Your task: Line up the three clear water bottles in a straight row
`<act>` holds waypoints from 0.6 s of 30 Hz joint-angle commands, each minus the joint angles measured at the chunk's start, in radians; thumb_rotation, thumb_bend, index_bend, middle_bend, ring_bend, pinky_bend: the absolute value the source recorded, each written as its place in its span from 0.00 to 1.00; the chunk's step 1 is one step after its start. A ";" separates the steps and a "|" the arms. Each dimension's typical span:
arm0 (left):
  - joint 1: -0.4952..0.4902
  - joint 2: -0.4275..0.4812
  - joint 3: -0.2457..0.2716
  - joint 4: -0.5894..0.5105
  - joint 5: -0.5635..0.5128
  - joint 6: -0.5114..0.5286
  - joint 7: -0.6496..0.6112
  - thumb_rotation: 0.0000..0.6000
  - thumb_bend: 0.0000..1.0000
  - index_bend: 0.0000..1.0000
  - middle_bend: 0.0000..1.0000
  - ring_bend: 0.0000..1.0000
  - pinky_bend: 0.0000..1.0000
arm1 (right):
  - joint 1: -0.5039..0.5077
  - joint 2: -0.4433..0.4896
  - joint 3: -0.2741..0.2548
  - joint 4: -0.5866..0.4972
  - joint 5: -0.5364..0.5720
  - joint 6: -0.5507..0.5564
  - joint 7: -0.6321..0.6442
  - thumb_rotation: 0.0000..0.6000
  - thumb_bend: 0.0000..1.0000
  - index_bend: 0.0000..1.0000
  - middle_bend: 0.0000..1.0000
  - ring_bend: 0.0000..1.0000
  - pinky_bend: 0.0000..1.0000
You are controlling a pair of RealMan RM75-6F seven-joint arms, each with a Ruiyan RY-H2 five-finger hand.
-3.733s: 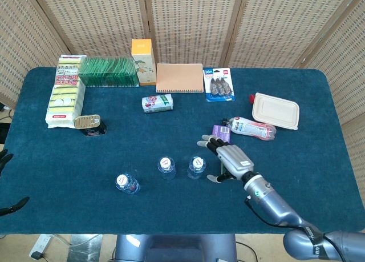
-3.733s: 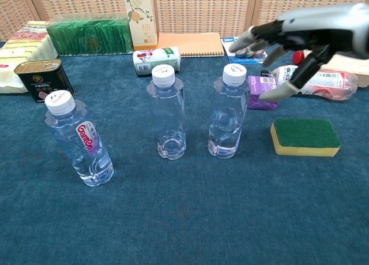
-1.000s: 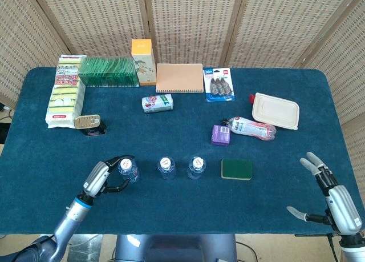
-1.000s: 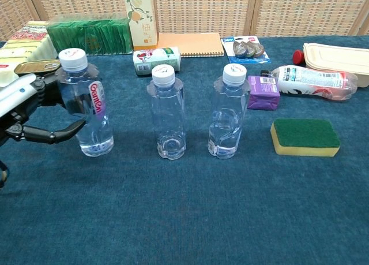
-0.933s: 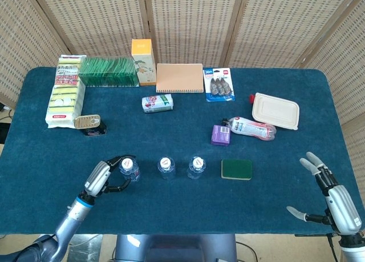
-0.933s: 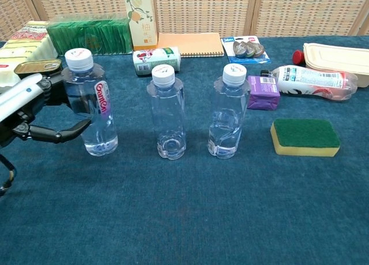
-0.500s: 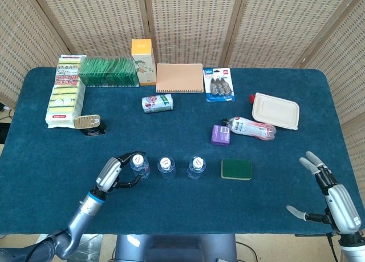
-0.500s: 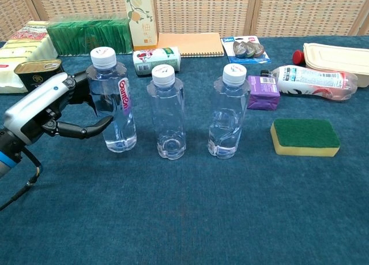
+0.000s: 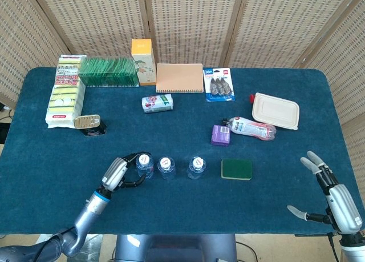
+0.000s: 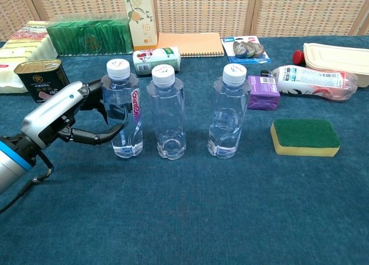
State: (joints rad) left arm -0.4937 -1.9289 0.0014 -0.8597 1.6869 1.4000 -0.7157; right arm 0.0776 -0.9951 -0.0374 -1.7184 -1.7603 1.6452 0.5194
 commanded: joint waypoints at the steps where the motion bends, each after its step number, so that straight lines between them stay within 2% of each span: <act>1: -0.003 -0.002 0.003 0.004 -0.002 -0.005 0.003 1.00 0.37 0.43 0.41 0.34 0.45 | 0.000 0.000 0.001 0.000 0.000 0.001 0.000 0.90 0.00 0.10 0.03 0.00 0.10; 5: -0.009 0.006 0.026 -0.001 0.003 -0.031 0.011 1.00 0.37 0.41 0.34 0.27 0.40 | -0.002 0.002 0.002 0.000 -0.002 0.006 0.002 0.90 0.00 0.10 0.03 0.00 0.10; 10: -0.011 0.018 0.035 -0.012 -0.002 -0.043 0.021 1.00 0.37 0.21 0.17 0.13 0.31 | -0.003 0.003 0.003 0.002 -0.003 0.011 0.008 0.91 0.00 0.10 0.03 0.00 0.10; 12: -0.011 0.020 0.039 -0.012 -0.003 -0.045 0.030 1.00 0.35 0.08 0.09 0.06 0.26 | -0.003 0.003 0.003 0.002 -0.003 0.011 0.009 0.90 0.00 0.10 0.03 0.00 0.10; 14: -0.010 0.023 0.039 -0.016 -0.004 -0.045 0.035 1.00 0.33 0.01 0.03 0.02 0.21 | -0.003 0.003 0.003 0.002 -0.005 0.011 0.009 0.90 0.00 0.10 0.03 0.00 0.10; 18: -0.008 0.028 0.039 -0.021 -0.013 -0.052 0.047 1.00 0.32 0.00 0.00 0.00 0.16 | -0.003 0.004 0.003 0.000 -0.007 0.011 0.007 0.90 0.00 0.10 0.03 0.00 0.10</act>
State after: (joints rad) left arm -0.5024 -1.9020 0.0406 -0.8793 1.6748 1.3496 -0.6696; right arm 0.0743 -0.9914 -0.0345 -1.7182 -1.7671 1.6563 0.5266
